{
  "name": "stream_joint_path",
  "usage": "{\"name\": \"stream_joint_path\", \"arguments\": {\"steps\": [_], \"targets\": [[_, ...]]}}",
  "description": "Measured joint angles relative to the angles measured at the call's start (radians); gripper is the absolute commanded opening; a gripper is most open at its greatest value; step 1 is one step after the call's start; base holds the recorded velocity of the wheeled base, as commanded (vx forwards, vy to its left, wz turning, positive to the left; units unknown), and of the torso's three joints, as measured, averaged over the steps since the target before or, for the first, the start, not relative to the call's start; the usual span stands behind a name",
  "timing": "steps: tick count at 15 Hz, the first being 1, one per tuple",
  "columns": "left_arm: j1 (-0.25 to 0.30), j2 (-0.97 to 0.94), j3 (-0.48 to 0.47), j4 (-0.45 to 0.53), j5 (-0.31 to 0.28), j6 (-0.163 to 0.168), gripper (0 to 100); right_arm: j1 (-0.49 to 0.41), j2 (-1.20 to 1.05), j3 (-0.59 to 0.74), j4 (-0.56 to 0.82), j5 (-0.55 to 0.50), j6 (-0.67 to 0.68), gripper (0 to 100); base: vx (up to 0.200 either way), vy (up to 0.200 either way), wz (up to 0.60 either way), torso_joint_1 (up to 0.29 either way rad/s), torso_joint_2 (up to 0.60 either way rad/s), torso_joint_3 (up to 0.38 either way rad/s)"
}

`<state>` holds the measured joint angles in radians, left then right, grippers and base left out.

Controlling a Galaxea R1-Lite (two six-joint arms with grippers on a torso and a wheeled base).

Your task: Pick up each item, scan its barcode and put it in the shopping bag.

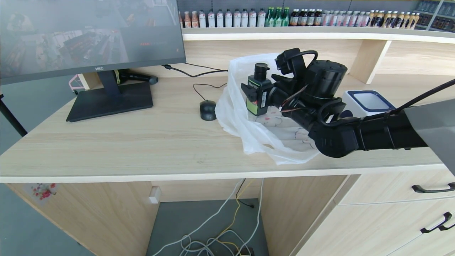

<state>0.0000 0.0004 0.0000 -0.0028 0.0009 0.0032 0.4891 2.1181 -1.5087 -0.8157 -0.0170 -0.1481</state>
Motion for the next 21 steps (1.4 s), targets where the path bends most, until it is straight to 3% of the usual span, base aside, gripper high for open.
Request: {"name": "stream_joint_path", "arguments": {"steps": [6,13,15,18,19,21], "targets": [[0.000,0.000,0.000,0.000,0.000,0.000,100,0.000,-0.117,0.165,-0.073,0.001,-0.026,100,0.000,0.000,0.00,0.000,0.00,0.000],[0.000,0.000,0.000,0.000,0.000,0.000,100,0.027,-0.356,0.592,-0.274,-0.009,-0.027,100,0.000,0.000,0.00,0.000,0.00,0.000],[0.000,0.000,0.000,0.000,0.000,0.000,100,0.052,-0.427,0.752,-0.362,-0.014,-0.026,100,0.000,0.000,0.00,0.000,0.00,0.000],[0.000,0.000,0.000,0.000,0.000,0.000,100,0.091,-0.495,1.002,-0.631,-0.067,-0.004,100,0.000,0.000,0.00,0.000,0.00,0.000],[0.000,0.000,0.000,0.000,0.000,0.000,100,0.112,-0.506,1.064,-0.716,-0.116,0.018,100,0.000,0.000,0.00,0.000,0.00,0.000],[0.000,0.000,0.000,0.000,0.000,0.000,100,0.145,-0.513,1.110,-0.752,-0.189,0.049,100,0.000,0.000,0.00,0.000,0.00,0.000]]}}
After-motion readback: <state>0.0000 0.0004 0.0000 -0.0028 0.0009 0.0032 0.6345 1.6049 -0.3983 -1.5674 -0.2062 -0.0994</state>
